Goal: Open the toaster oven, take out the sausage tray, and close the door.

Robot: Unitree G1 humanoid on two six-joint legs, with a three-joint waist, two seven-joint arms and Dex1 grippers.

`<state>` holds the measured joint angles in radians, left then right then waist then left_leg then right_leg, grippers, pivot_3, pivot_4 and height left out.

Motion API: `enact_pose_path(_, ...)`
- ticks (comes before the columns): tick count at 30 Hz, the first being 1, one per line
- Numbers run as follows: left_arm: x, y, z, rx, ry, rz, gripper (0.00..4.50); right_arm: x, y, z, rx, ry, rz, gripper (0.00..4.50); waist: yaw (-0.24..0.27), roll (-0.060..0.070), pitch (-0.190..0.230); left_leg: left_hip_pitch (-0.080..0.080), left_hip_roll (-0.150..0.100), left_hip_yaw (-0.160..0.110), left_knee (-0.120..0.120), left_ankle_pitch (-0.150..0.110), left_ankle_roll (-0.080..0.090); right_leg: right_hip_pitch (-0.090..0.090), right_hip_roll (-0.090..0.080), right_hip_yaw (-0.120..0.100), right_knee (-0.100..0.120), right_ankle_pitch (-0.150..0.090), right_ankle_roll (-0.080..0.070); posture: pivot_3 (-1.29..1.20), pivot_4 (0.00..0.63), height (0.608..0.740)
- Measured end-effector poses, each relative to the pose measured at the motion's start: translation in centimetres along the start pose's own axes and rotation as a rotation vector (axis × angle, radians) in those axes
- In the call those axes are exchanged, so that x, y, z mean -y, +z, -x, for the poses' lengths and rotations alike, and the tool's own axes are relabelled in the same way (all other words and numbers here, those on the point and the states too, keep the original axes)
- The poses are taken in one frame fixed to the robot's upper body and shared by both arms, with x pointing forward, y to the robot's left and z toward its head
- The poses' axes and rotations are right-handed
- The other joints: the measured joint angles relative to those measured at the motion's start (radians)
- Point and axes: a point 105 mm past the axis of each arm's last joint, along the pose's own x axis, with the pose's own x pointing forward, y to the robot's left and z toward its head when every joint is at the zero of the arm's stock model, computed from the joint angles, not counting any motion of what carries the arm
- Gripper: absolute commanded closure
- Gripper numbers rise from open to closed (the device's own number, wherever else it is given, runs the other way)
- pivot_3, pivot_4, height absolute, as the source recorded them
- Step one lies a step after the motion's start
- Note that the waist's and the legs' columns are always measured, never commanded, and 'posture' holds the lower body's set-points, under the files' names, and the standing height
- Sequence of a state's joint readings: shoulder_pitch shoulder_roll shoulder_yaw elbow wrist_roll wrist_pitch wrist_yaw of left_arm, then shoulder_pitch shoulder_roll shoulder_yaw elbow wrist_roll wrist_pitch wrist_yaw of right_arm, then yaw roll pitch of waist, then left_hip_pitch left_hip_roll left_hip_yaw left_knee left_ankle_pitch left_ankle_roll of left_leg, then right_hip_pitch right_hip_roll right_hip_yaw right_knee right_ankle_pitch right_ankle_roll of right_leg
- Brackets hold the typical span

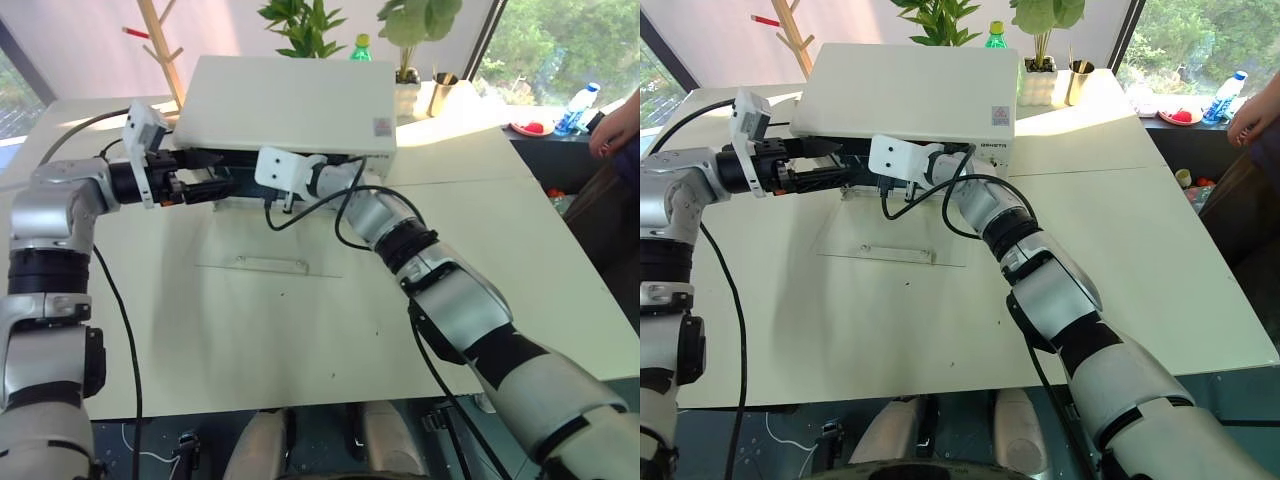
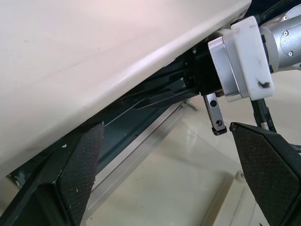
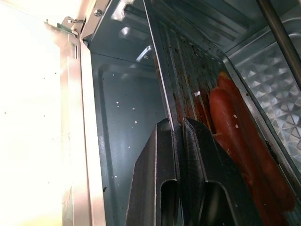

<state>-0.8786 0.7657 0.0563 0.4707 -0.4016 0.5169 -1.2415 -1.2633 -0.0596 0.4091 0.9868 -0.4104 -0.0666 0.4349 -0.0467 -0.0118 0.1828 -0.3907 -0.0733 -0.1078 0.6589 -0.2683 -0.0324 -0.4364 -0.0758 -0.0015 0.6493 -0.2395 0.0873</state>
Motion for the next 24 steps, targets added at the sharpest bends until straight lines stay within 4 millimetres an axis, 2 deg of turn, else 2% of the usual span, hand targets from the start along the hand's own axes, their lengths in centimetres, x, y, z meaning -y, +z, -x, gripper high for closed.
enact_pose_path(7, -0.5, 0.1, -0.3, -0.002, 0.001, 0.0, 0.0, 0.0, -0.1, 0.1, 0.008, -0.006, 0.026, 4.49, 0.001, 0.0, 0.0, 0.0, 0.0, 0.0, 0.0, 0.0, 0.0, 0.0, 0.0, 0.0, 0.0, 0.0, 0.0, 0.0, 0.15, 0.74)
enact_pose_path(14, -1.2, -0.2, -1.6, -0.016, -0.013, 0.003, 0.0, -0.2, 0.0, 0.1, 0.018, -0.026, 0.077, 4.49, 0.0, 0.0, 0.0, -0.002, -0.001, 0.0, -0.001, 0.001, -0.001, -0.002, 0.0, 0.0, 0.001, 0.0, 0.0, 0.0, 0.15, 0.74)
enact_pose_path(24, -1.7, 0.1, -2.4, -0.014, -0.016, -0.005, 0.0, -0.8, 0.4, 0.6, 0.046, -0.043, 0.14, 4.49, -0.003, 0.0, 0.0, -0.003, -0.001, 0.001, -0.001, 0.001, -0.001, -0.004, 0.0, 0.0, 0.001, 0.0, 0.0, 0.0, 0.15, 0.74)
